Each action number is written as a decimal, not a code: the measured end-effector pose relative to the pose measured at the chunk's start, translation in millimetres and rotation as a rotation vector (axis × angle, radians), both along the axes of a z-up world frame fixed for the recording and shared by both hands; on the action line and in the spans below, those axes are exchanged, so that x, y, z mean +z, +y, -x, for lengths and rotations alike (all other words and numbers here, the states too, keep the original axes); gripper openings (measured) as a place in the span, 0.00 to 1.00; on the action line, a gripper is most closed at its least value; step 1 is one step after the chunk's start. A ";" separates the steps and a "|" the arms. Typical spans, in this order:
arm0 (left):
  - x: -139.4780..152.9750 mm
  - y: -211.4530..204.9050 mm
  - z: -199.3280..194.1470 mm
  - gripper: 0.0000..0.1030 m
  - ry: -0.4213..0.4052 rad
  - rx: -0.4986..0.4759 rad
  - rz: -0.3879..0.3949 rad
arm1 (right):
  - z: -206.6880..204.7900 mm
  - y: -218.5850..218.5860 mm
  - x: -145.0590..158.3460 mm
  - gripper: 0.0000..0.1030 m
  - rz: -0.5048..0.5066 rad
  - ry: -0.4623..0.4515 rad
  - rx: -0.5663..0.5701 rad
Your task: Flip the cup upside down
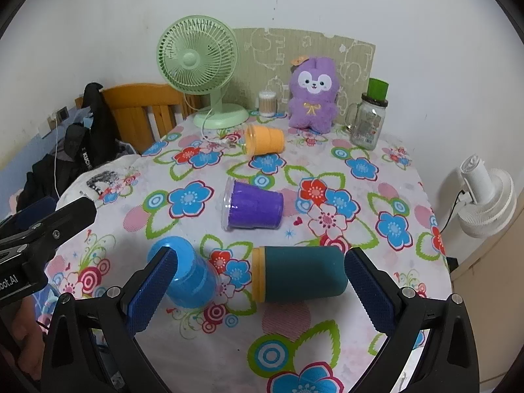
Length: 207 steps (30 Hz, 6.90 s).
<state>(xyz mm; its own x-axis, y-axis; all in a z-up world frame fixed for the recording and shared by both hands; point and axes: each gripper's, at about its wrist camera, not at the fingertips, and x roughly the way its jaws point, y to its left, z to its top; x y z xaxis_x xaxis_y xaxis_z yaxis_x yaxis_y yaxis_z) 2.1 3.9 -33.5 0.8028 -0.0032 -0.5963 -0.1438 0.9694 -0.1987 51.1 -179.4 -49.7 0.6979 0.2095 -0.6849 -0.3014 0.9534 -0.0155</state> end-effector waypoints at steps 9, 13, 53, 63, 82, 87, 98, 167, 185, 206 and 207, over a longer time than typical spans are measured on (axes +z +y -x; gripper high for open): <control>-20.2 -2.7 -6.2 1.00 0.071 -0.017 0.016 | -12.5 -9.4 -25.4 1.00 0.014 0.087 -0.028; -29.2 -7.8 -11.0 1.00 0.096 -0.034 0.022 | -14.7 -4.8 -31.4 1.00 0.020 0.107 -0.007; -96.9 67.3 -3.7 1.00 0.254 0.124 0.108 | -90.0 124.5 -53.7 0.55 -0.041 0.208 0.318; -91.0 75.8 3.9 1.00 0.235 0.158 0.115 | -64.2 106.5 -69.6 0.55 -0.072 0.194 0.309; -80.7 58.4 12.8 1.00 0.203 0.125 0.125 | -63.8 67.8 -51.4 0.55 -0.226 0.148 0.261; -76.1 59.6 22.1 1.00 0.197 0.143 0.114 | -91.3 109.4 -61.9 0.55 -0.288 0.111 0.294; -83.2 74.0 18.3 1.00 0.207 0.169 0.131 | -32.2 86.7 -70.9 0.52 -0.134 0.051 0.290; -111.0 -99.9 -29.5 0.62 0.301 -0.074 -0.070 | 42.6 -87.3 -48.6 0.65 -0.030 0.030 0.033; -79.5 -85.8 -14.0 0.55 0.232 -0.078 -0.088 | 37.5 -70.9 -51.1 0.65 -0.023 0.043 0.066; -58.4 -78.9 -3.2 0.56 0.321 -0.146 -0.128 | 31.3 -59.0 -64.4 0.65 -0.005 0.087 0.079; -58.0 -78.9 -3.1 0.56 0.326 -0.148 -0.135 | 30.9 -58.6 -65.3 0.65 -0.006 0.090 0.080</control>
